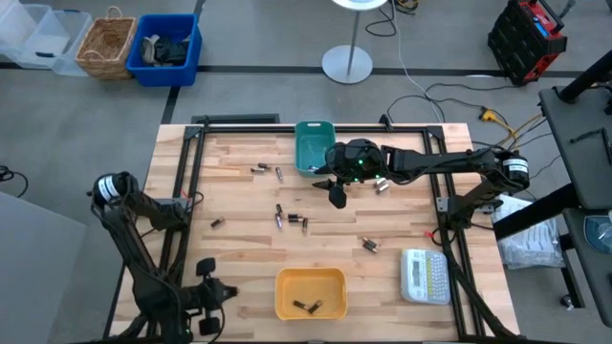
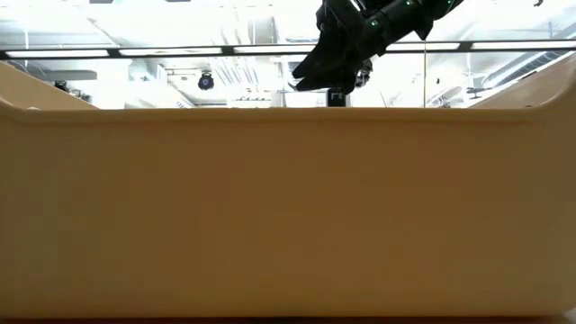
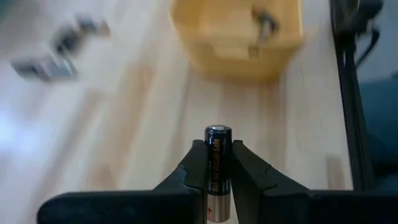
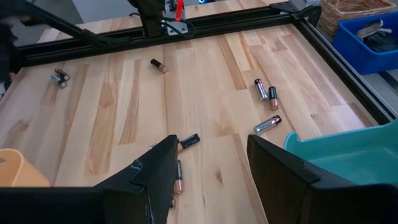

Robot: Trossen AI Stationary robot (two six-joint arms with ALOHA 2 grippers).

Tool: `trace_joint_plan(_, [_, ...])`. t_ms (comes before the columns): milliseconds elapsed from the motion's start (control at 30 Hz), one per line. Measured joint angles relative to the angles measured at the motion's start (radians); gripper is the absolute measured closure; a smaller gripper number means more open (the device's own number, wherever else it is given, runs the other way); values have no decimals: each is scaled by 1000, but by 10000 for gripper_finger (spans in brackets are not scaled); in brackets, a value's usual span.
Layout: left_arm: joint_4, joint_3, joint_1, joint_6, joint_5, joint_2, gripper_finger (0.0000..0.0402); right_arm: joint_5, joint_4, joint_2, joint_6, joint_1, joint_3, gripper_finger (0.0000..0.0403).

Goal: Sort batteries
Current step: Put the black battery into the yellow bin

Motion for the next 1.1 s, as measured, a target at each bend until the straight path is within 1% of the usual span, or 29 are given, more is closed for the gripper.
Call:
trace_joint_plan(200, [-2, 15, 34, 159, -215, -71, 380, 0, -8, 0, -1, 0, 0, 216])
trace_joint_plan(433, [8, 30, 131, 318, -364, -122, 380, 0, -22, 0, 0, 0, 0, 216])
trace_joint_plan(600, [48, 29, 201, 433, -402, -154, 380, 0, -73, -17, 8, 0, 0, 216])
trace_joint_plan(733, [134, 29, 235, 593, -394, -172, 380, 0, -144, -54, 11, 0, 0, 216])
trace_joint_plan(800, [223, 28, 254, 720, -349, -185, 380, 1, -178, -71, 11, 5, 0, 216])
trace_joint_plan(833, [275, 28, 265, 793, -302, -194, 380, 1, -184, -78, 11, 9, 0, 216])
trace_joint_plan(967, [485, 28, 345, 1052, -20, -212, 380, 0, -197, -93, 10, 26, -5, 216])
trace_joint_plan(1100, [584, 27, 442, 1218, 209, -205, 380, 0, -206, -94, 10, 39, -6, 216])
